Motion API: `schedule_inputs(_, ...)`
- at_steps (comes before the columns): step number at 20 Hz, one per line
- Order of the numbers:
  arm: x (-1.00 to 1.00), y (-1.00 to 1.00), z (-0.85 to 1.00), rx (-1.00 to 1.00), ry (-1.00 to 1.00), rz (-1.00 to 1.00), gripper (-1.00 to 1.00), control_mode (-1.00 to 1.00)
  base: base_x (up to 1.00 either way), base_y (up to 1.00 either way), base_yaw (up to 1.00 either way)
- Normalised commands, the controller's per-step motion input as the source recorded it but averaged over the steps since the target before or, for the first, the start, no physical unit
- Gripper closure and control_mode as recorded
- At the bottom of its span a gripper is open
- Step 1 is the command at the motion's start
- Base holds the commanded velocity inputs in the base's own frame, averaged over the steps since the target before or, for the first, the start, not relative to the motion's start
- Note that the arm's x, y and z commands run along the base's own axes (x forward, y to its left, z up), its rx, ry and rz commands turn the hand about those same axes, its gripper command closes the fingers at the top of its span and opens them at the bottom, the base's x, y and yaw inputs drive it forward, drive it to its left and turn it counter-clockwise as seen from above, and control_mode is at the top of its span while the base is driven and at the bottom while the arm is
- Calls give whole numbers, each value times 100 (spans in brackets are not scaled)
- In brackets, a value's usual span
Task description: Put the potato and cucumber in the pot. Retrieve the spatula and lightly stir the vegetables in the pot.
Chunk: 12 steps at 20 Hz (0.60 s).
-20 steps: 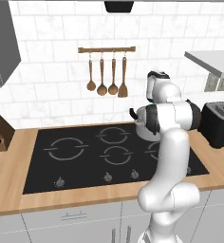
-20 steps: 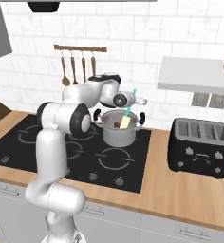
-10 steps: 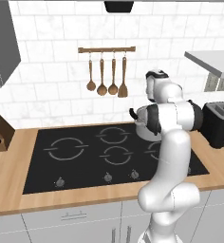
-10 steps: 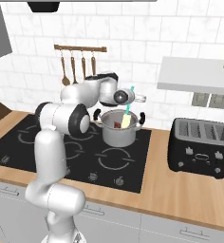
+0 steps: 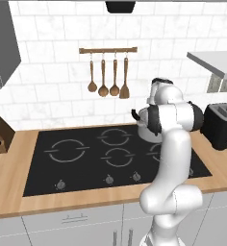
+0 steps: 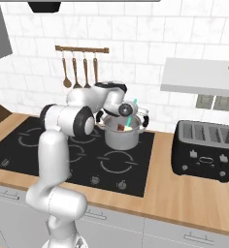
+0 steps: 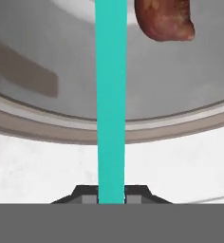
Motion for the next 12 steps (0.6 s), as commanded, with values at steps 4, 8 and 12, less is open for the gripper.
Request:
schedule_inputs(4, 3, 38, -81, 13, -13, -1, 100, -100, 0, 0, 0)
schedule_inputs(8, 4, 24, -27, 1, -25, 0, 100, -100, 0, 0, 0)
schedule_inputs(12, -18, 10, -21, 2, -23, -1, 100, -100, 0, 0, 0)
